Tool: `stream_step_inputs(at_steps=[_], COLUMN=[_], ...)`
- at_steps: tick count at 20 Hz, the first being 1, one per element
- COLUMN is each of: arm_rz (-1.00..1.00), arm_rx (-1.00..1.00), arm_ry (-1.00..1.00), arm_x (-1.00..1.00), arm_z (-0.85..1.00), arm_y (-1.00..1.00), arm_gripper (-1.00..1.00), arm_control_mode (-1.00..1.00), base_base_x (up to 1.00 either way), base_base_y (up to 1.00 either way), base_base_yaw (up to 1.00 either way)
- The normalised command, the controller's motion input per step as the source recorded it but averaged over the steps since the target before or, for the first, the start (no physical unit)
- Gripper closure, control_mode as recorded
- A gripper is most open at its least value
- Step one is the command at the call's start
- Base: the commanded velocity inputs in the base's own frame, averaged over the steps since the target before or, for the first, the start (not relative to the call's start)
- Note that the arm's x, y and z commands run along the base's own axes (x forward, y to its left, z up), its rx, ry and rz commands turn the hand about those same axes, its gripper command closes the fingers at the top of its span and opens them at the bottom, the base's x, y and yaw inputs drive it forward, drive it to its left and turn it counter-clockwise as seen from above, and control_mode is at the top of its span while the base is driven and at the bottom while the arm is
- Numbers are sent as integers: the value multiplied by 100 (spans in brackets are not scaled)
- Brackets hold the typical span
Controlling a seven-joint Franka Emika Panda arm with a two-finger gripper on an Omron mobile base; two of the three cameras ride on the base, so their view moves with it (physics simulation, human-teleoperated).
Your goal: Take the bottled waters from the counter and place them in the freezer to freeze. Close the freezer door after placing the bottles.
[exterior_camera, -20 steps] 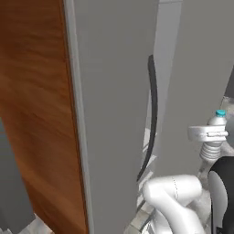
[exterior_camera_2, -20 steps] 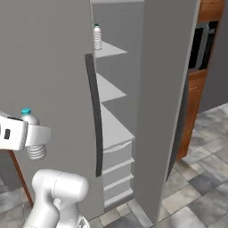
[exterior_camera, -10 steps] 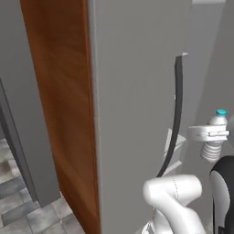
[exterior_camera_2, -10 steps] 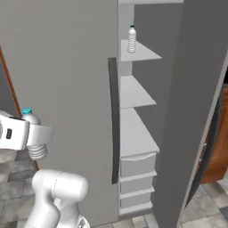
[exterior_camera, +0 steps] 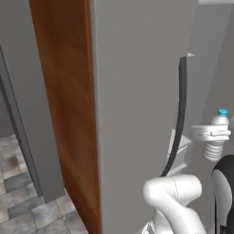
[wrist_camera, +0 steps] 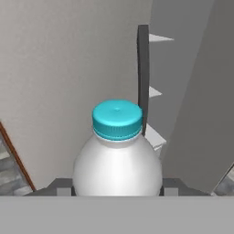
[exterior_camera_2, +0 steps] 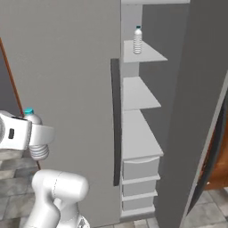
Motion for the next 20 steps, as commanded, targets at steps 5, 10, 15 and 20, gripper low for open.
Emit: stream_step_inputs(at_steps=[5, 10, 15, 20], arm_rz=[0, 0, 0, 0], arm_rx=[0, 0, 0, 0], arm_ry=[0, 0, 0, 0], arm_x=[0, 0, 0, 0], arm_z=[0, 0, 0, 0], arm_y=[0, 0, 0, 0], arm_gripper=[100, 100, 100, 100], arm_control_mode=[100, 100, 100, 100], base_base_x=[0, 0, 0, 0], base_base_y=[-42, -33, -20, -32], base_base_yaw=[9, 27, 41, 40])
